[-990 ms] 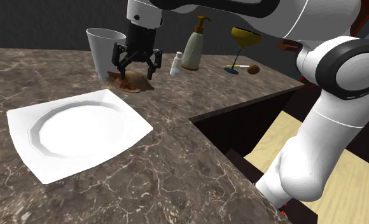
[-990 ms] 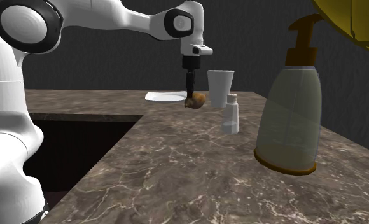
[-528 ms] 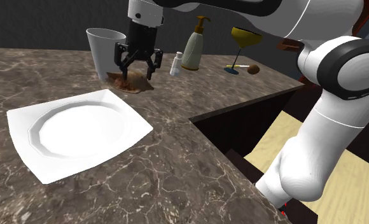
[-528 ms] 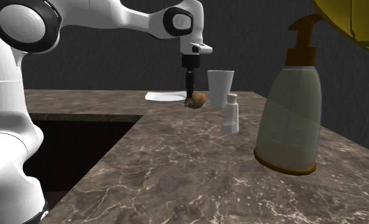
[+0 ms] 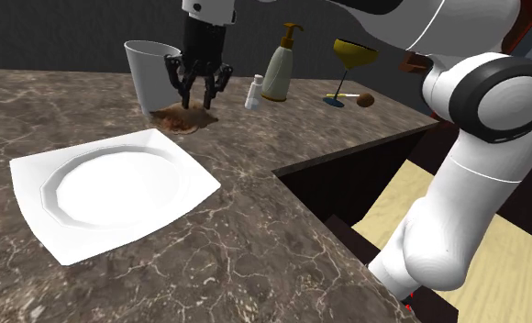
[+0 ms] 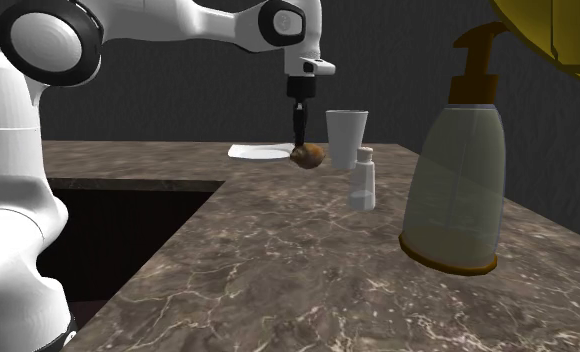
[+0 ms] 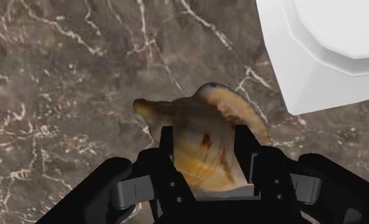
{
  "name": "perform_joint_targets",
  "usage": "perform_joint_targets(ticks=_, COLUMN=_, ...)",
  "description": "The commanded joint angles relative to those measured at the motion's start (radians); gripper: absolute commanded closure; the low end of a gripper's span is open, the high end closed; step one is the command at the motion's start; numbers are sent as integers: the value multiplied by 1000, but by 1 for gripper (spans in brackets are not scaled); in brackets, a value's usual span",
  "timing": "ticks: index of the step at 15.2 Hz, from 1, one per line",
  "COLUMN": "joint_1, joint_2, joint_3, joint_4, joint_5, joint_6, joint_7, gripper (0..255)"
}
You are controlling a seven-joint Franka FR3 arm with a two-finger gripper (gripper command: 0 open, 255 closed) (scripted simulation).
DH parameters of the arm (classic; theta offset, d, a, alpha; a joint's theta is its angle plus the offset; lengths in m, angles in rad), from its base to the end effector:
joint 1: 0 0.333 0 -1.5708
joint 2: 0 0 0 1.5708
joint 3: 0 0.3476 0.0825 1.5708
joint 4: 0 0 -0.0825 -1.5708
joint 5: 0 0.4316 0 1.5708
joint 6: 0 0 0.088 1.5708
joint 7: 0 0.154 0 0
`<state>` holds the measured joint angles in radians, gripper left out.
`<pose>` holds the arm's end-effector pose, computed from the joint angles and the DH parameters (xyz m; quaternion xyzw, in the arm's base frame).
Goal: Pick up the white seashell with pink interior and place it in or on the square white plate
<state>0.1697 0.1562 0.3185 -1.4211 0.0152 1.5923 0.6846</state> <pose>0.5853 0.2963 0.5955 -0.9944 0.1001 0.0082 0.0329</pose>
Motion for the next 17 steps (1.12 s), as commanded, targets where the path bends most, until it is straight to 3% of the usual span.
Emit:
perform_joint_targets(ticks=1, joint_1=8, joint_2=19, joint_3=6, joint_4=30, joint_5=3, joint_6=-28, joint_7=2, gripper=255)
perform_joint_targets(ticks=5, joint_1=14, joint_2=41, joint_3=8, joint_4=115, joint_5=-4, joint_6=-91, joint_7=10, gripper=255)
perform_joint_targets(ticks=6, joint_1=12, joint_2=36, joint_3=7, joint_4=94, joint_5=-3, joint_6=-75, joint_7=7, gripper=255)
perform_joint_targets(ticks=7, joint_1=12, joint_2=36, joint_3=7, joint_4=94, joint_5=-3, joint_6=-75, joint_7=7, gripper=0)
perform_joint_targets(ticks=9, joint_1=-36, joint_2=-185, joint_3=12, joint_4=-282, joint_5=40, joint_6=253, joint_7=-304, gripper=0)
perform_joint_targets(ticks=10, joint_1=-36, joint_2=-215, joint_3=5, joint_4=-335, joint_5=51, joint_6=306, joint_7=-359, gripper=0)
perform_joint_targets(ticks=17, joint_1=-28, joint_2=-193, joint_3=6, joint_4=-411, joint_5=44, joint_6=403, joint_7=-354, gripper=0)
